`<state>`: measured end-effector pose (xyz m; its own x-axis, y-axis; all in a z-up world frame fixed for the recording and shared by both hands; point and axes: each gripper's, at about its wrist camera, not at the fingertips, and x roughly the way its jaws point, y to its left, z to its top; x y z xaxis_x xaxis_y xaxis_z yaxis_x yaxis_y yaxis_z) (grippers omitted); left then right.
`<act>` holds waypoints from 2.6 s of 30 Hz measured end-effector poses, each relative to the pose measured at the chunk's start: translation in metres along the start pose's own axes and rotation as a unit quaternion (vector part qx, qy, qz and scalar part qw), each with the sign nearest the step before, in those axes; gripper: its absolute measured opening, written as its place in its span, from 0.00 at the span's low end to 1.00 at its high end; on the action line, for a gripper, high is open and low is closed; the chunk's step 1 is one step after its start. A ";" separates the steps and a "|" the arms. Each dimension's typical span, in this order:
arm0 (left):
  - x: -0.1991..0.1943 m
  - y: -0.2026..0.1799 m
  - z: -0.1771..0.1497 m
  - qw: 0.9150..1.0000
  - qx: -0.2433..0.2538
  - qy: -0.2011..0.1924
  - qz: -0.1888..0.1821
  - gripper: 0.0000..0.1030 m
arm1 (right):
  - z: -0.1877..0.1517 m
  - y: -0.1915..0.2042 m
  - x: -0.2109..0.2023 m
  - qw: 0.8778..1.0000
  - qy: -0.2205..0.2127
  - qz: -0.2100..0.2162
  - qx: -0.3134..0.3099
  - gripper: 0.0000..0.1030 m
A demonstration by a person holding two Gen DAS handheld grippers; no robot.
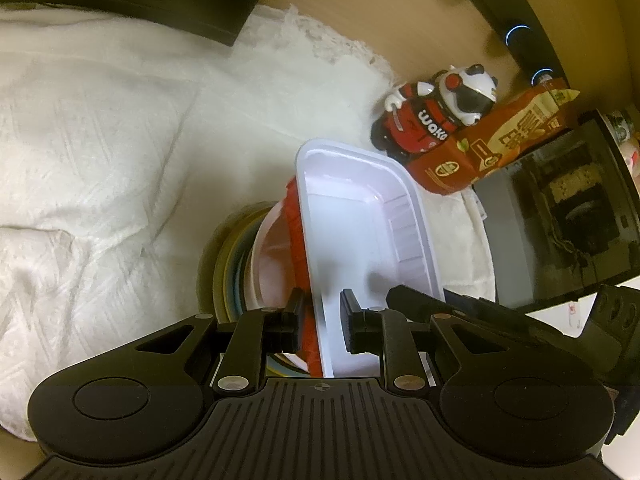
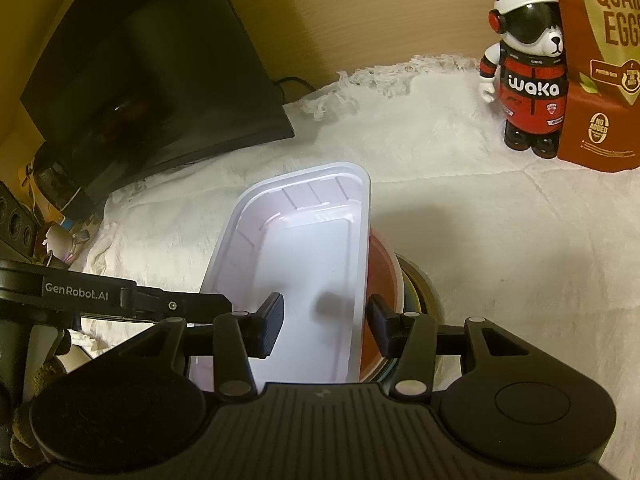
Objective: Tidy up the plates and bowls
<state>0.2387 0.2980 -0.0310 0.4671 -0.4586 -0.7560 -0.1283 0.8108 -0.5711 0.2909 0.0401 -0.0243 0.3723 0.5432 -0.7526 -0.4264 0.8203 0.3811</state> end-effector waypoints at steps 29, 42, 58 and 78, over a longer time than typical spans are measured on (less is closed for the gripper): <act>-0.031 0.022 0.004 0.998 0.045 -0.022 -0.026 0.21 | -0.021 0.029 -0.025 0.991 -0.060 -0.116 0.031 0.46; -0.071 -0.005 -0.070 0.980 0.096 -0.172 0.002 0.21 | -0.062 0.048 -0.086 0.972 -0.176 -0.158 -0.019 0.58; -0.059 -0.082 -0.273 0.934 0.165 -0.243 0.202 0.16 | -0.197 0.008 -0.126 0.985 -0.121 -0.108 -0.050 0.74; -0.070 -0.103 -0.322 0.941 0.152 -0.231 0.194 0.15 | -0.247 0.019 -0.161 0.987 -0.111 -0.097 -0.069 0.74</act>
<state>-0.0624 0.1291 -0.0221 0.7764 0.0446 -0.6287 -0.1450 0.9834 -0.1092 0.0190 -0.0762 -0.0288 0.6222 0.4169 -0.6626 -0.4318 0.8888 0.1537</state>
